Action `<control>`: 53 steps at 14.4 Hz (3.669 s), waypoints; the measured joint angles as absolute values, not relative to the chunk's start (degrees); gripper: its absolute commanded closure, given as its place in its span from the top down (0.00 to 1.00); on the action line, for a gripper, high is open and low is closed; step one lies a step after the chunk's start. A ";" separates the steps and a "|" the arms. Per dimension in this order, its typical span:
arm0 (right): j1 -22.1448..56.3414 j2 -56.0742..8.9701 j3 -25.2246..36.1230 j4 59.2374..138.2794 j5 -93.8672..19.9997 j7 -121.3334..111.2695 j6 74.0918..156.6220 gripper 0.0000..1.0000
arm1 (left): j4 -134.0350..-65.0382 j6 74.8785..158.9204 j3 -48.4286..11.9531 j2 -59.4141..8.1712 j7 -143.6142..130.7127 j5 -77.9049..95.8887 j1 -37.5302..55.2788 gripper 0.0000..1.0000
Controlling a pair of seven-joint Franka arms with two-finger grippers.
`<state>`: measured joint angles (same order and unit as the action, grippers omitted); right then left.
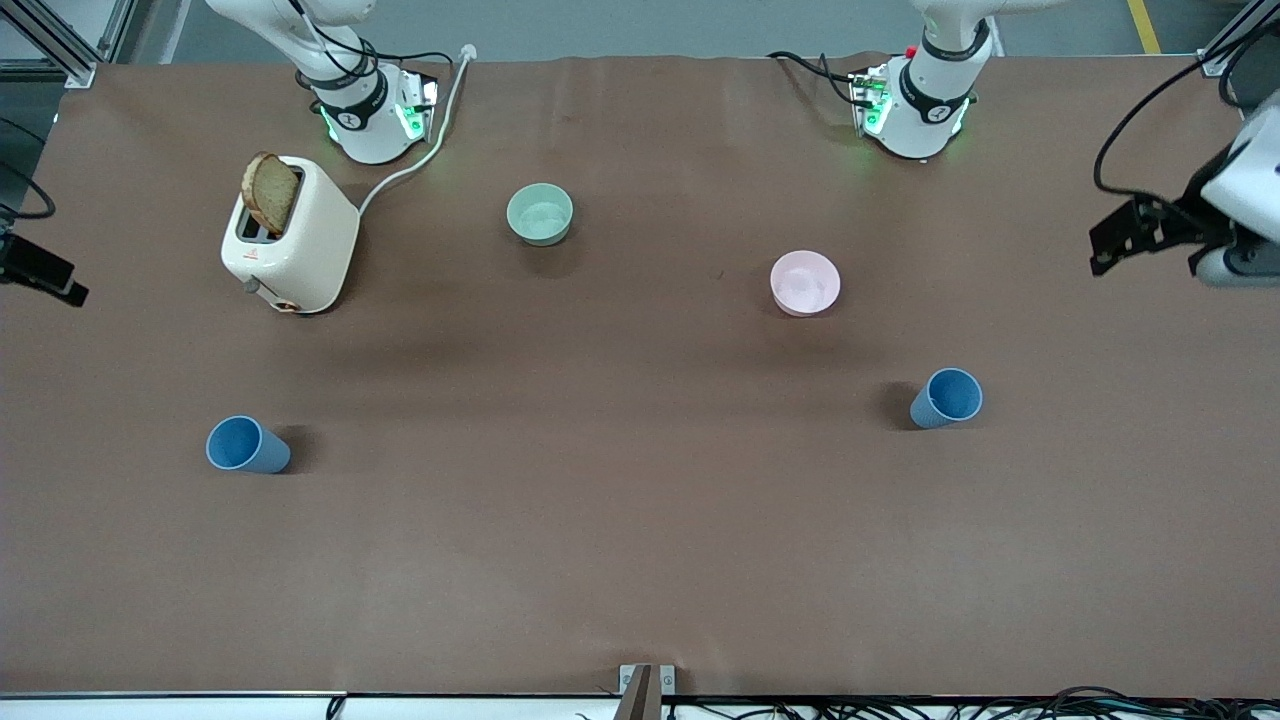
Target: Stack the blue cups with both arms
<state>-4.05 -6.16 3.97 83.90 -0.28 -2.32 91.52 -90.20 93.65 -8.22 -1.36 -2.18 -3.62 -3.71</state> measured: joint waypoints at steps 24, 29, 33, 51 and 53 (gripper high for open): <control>-7.63 -31.28 3.57 104.65 -0.42 -14.64 137.76 0.01 | -116.34 132.75 -8.16 -21.94 -1.87 -3.63 -5.70 0.01; -7.80 -31.45 3.62 102.68 -3.10 -14.68 136.01 0.01 | -115.34 132.78 -9.22 -21.74 -2.41 -3.52 -5.71 0.00; -7.97 -30.98 3.68 89.96 -3.40 -14.61 118.19 0.01 | -110.90 128.31 -17.70 -20.54 -14.03 -3.51 -5.42 0.00; 11.35 -18.70 2.55 81.52 -8.18 21.26 96.83 0.01 | -90.07 126.87 -25.71 -40.97 -70.45 -11.88 23.73 0.32; 15.14 -18.73 2.56 82.46 -8.16 24.29 96.86 0.01 | -89.84 126.87 -25.54 -40.98 -70.46 -11.88 23.59 1.00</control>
